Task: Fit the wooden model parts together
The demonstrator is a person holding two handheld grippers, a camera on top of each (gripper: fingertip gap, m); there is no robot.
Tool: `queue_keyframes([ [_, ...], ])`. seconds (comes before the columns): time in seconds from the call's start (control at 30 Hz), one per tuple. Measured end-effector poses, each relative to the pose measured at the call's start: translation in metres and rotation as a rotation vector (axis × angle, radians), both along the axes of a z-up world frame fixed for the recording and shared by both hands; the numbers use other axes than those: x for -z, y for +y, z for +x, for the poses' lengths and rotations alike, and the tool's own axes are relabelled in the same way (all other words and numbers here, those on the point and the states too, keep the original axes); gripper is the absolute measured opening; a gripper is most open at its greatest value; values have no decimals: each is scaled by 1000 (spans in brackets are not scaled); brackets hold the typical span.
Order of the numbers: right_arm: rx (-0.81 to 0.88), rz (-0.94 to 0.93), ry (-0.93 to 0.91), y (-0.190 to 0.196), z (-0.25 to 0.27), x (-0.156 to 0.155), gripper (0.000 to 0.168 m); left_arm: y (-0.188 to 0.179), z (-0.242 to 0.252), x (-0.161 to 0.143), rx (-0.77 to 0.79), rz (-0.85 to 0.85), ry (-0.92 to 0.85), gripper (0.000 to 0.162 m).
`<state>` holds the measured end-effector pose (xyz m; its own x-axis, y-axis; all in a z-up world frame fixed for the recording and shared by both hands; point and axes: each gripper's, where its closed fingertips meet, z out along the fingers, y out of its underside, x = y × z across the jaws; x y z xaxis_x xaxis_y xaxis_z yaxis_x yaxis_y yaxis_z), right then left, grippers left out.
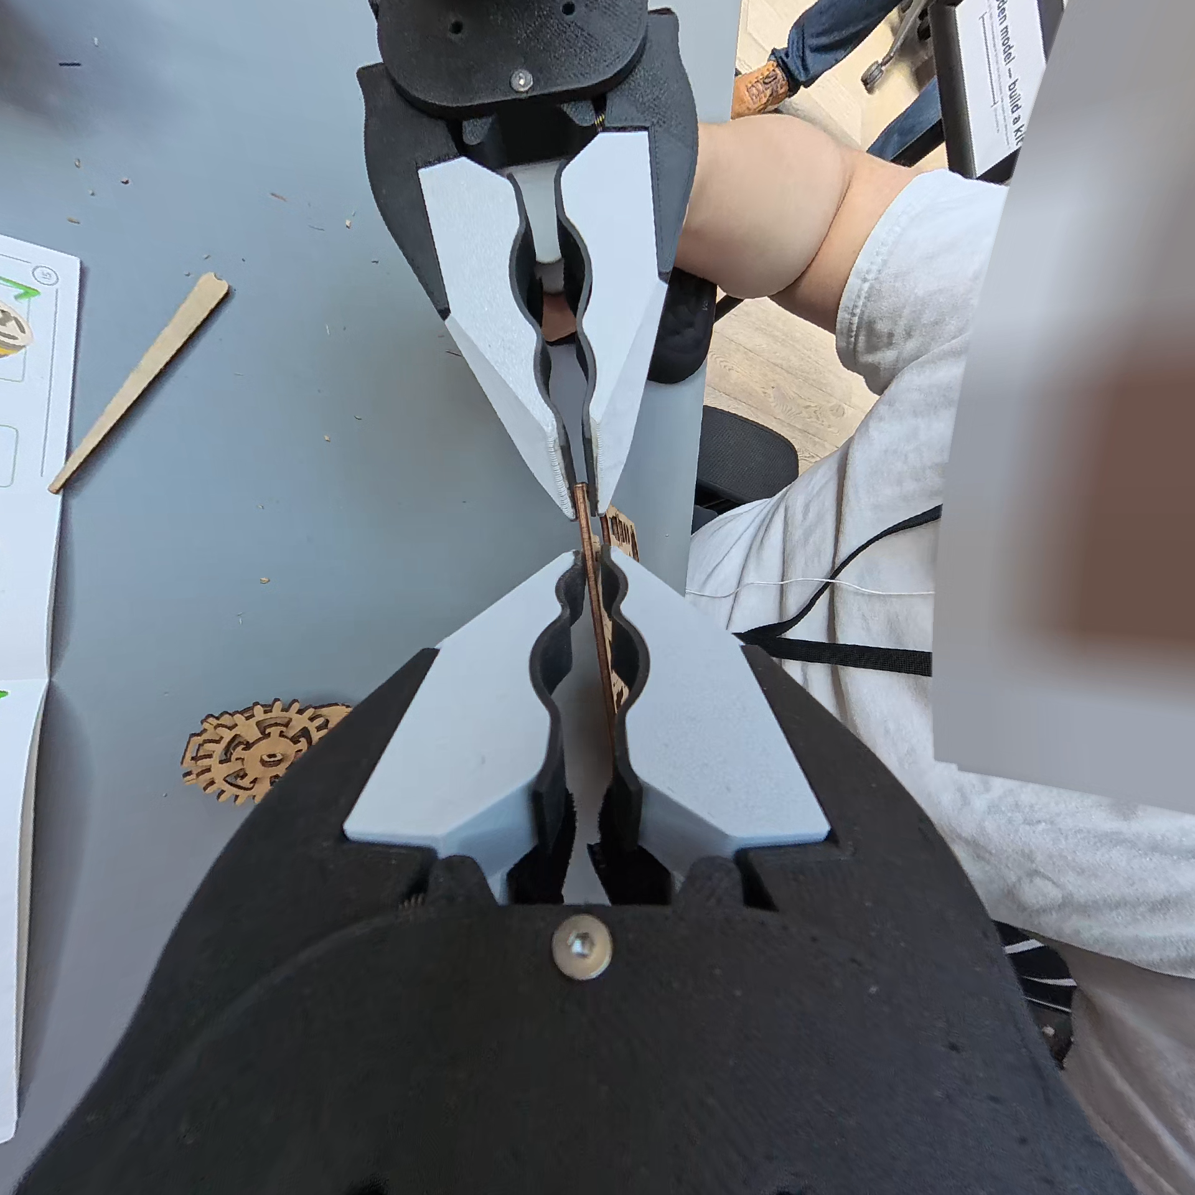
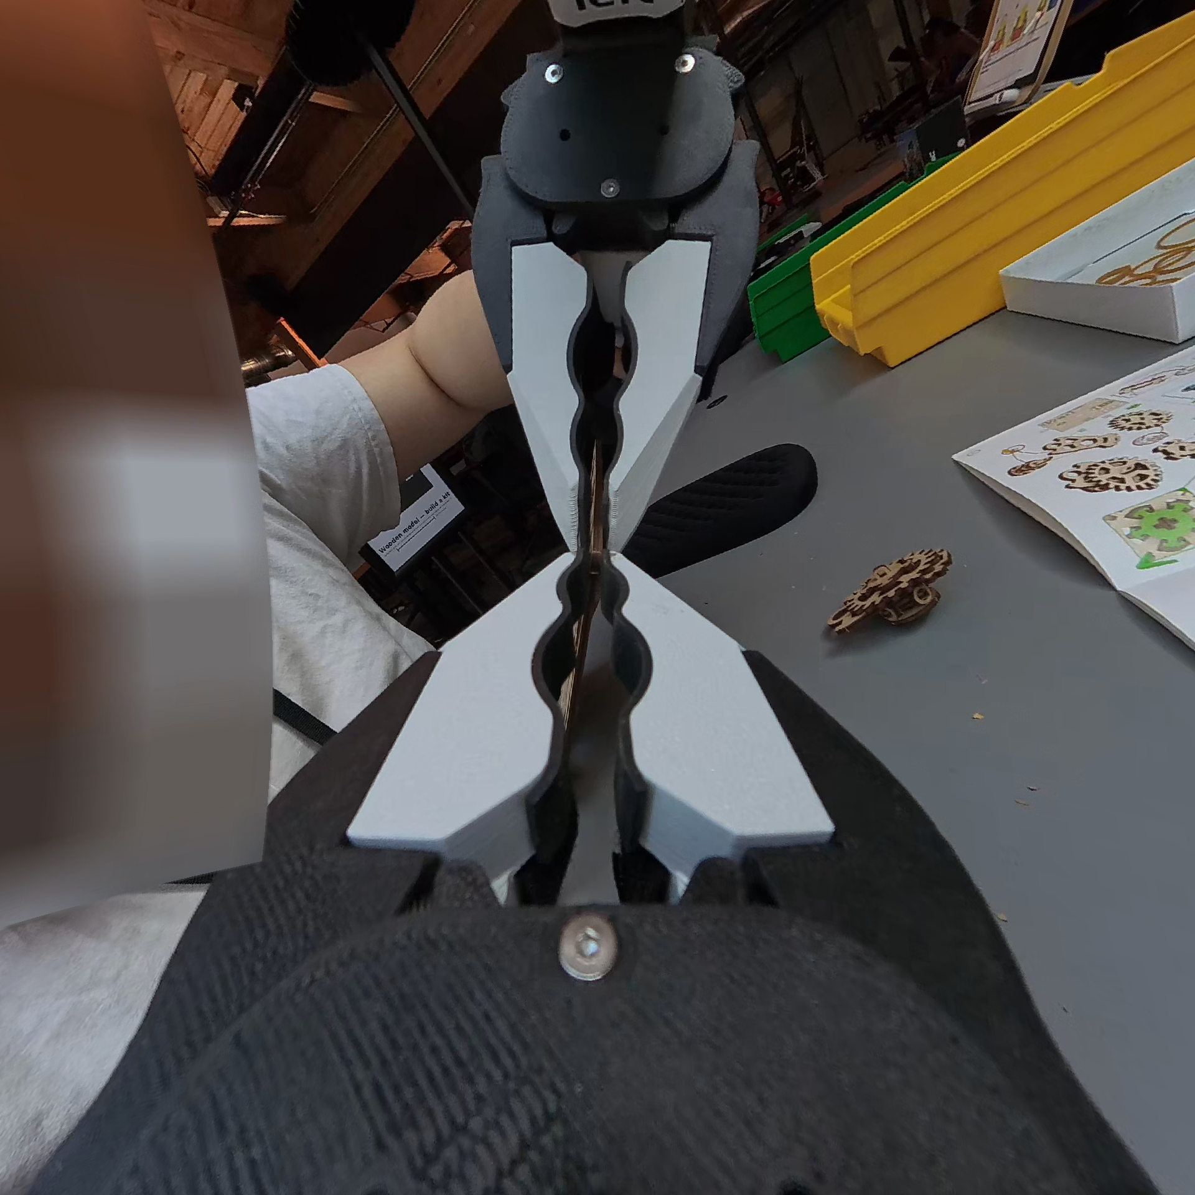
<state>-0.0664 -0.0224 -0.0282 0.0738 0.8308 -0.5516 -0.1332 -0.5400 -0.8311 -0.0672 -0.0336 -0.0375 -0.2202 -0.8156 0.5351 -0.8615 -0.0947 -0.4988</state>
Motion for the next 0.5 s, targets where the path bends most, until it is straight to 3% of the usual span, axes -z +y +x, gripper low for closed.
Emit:
queue_keyframes([
  [0.3,-2,16,-12,-1,-1,0,2,1,1,-3,-29,-69,-16,1],
  [0.5,1,11,1,0,-2,1,3,1,1,-2,-11,-24,-15,1],
])
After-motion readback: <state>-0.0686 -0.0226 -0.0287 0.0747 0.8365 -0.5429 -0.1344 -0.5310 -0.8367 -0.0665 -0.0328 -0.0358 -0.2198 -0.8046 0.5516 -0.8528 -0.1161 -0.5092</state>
